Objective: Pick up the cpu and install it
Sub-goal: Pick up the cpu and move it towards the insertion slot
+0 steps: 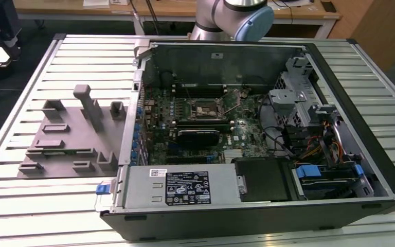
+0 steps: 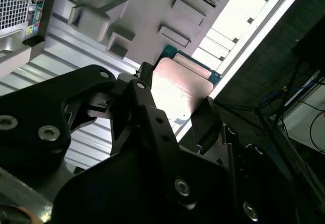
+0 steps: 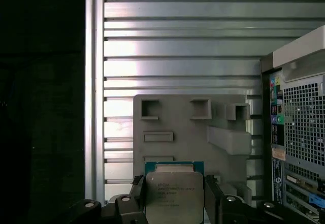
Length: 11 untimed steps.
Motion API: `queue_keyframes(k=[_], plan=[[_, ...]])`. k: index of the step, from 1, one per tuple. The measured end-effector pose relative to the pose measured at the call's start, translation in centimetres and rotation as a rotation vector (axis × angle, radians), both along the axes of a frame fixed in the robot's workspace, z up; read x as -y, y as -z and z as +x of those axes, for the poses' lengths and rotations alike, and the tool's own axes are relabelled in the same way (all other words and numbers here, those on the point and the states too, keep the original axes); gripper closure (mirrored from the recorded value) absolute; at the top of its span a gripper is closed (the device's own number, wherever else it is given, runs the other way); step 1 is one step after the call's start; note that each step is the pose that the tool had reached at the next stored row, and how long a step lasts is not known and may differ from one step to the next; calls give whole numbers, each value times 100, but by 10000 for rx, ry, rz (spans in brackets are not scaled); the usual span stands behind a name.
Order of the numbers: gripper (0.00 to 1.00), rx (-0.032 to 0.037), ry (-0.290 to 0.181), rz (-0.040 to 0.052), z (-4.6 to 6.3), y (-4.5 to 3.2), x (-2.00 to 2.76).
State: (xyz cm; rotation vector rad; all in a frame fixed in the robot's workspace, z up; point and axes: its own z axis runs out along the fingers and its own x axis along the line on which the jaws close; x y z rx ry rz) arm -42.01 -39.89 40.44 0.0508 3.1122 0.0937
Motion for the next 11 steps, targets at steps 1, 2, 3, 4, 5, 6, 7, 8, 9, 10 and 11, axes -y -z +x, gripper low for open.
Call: queue_keyframes(k=[1,2,3,4,5,6,7,8,9,10,11], plan=[[45,1,0,0,23,0,0],[45,0,0,0,46,0,0],[45,0,0,0,70,0,0],[45,1,0,0,92,1,0],[45,1,0,1,116,1,0],[45,0,0,0,139,0,0],[45,1,0,0,163,1,0],[45,1,0,0,188,0,0],[45,1,0,0,215,1,0],[45,0,0,0,244,0,0],[45,0,0,0,277,1,0]])
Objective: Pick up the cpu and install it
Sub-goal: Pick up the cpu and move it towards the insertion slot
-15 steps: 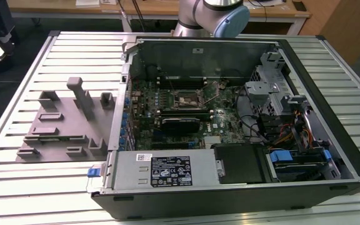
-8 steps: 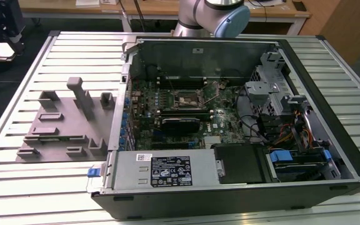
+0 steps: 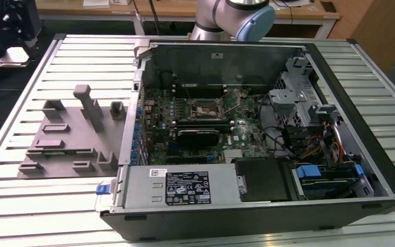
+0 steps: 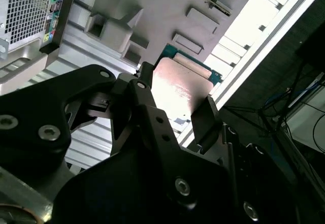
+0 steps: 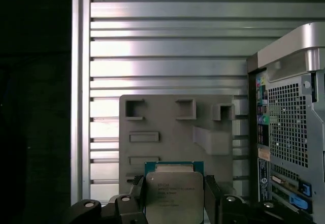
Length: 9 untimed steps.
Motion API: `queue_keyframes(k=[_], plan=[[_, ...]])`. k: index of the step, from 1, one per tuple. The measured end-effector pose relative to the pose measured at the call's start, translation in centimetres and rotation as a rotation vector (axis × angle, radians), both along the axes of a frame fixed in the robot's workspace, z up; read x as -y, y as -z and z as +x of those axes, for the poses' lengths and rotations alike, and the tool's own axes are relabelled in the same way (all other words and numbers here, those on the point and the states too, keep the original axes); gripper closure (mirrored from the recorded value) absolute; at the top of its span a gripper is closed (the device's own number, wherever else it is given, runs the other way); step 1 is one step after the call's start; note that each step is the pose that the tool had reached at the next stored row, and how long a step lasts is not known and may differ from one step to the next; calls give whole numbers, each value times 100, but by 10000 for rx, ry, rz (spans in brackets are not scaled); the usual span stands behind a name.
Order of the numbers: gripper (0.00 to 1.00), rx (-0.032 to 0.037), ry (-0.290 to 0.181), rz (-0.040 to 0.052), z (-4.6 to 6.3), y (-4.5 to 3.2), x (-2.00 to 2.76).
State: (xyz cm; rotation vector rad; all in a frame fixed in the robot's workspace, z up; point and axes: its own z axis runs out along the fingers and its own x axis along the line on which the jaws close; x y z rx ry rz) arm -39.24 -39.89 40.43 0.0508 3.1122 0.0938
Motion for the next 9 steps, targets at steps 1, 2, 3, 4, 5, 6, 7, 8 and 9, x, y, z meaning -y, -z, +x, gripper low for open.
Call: queue_keyframes(k=[1,2,3,4,5,6,7,8,9], plan=[[45,-1,0,0,31,0,0],[45,-1,0,-1,63,0,0],[45,-1,0,0,96,0,0],[45,-2,0,0,129,0,0],[45,-2,0,0,161,0,0],[45,-3,0,-1,193,0,0],[45,-4,0,0,223,0,0],[45,-4,-1,0,252,0,0],[45,-4,0,0,282,0,0]])
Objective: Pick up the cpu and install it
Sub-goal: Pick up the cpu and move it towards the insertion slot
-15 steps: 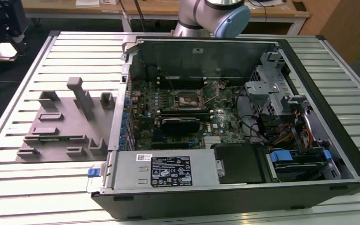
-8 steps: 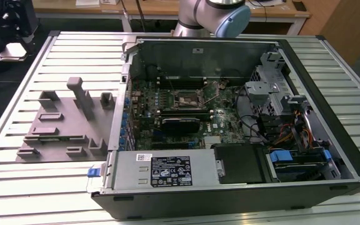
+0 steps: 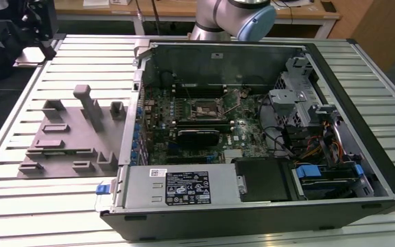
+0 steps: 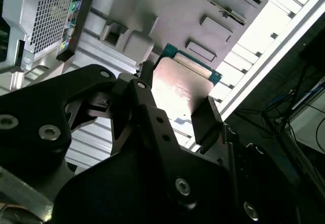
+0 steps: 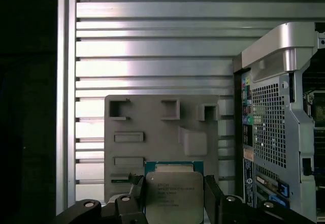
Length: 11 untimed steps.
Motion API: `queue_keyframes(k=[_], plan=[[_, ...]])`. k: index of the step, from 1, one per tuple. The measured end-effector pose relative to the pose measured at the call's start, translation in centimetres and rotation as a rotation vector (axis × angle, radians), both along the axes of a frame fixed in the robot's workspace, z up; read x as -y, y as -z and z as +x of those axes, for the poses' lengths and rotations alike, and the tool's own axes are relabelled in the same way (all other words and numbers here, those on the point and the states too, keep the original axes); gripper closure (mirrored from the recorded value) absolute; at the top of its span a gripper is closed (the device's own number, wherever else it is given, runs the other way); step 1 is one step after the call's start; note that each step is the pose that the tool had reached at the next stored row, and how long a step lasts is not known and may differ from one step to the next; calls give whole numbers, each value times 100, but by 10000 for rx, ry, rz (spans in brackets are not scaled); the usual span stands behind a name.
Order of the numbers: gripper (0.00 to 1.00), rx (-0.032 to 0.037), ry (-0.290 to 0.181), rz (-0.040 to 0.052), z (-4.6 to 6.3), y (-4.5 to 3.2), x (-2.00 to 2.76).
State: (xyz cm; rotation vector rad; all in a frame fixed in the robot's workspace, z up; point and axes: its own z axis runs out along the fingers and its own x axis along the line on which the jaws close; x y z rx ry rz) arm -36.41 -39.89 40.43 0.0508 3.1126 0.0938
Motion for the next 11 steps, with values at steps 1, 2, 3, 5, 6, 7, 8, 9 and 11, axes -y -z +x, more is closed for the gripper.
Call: queue_keyframes(k=[1,2,3,5,6,7,8,9,11], plan=[[45,0,0,0,29,0,0],[45,-2,0,0,58,0,0],[45,-2,0,-1,87,0,0],[45,-1,0,0,143,0,0],[45,-1,0,1,170,0,0],[45,-2,0,0,197,0,0],[45,-3,1,0,228,0,0],[45,-3,-1,0,257,-1,0],[45,-3,0,-1,313,-1,0]])
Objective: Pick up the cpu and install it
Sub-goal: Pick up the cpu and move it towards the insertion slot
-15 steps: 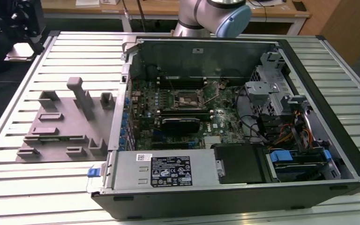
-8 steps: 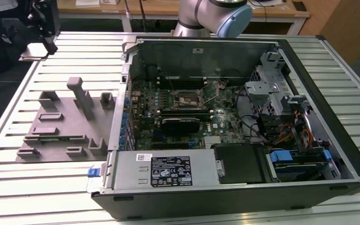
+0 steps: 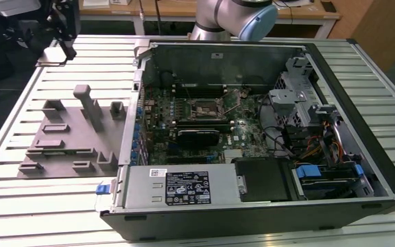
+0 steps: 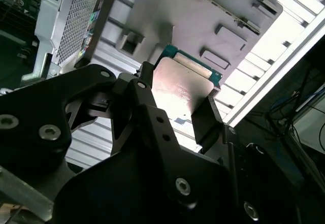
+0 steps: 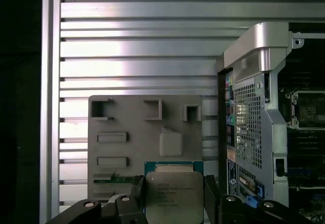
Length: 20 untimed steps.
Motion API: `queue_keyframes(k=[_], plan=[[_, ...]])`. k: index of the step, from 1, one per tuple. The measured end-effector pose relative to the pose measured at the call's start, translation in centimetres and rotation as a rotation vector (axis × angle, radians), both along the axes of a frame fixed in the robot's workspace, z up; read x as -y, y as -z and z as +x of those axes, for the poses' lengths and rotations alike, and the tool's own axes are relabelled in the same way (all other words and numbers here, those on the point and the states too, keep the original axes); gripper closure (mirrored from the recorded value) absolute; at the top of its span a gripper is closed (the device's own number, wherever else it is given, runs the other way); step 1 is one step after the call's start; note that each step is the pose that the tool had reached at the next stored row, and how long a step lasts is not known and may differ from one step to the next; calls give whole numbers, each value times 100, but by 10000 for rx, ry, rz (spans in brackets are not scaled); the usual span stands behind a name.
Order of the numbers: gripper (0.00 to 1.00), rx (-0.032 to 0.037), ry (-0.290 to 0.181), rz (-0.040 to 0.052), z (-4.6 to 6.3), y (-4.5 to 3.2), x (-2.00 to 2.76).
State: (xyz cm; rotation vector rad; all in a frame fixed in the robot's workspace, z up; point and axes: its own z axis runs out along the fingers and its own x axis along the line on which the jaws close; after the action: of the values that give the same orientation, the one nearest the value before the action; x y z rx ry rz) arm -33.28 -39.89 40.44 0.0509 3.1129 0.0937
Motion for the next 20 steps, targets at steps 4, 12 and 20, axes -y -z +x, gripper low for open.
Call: queue_keyframes(k=[4,12,20], plan=[[45,-1,0,1,116,0,0],[45,-1,0,0,337,0,0],[45,-2,0,0,550,0,0]])
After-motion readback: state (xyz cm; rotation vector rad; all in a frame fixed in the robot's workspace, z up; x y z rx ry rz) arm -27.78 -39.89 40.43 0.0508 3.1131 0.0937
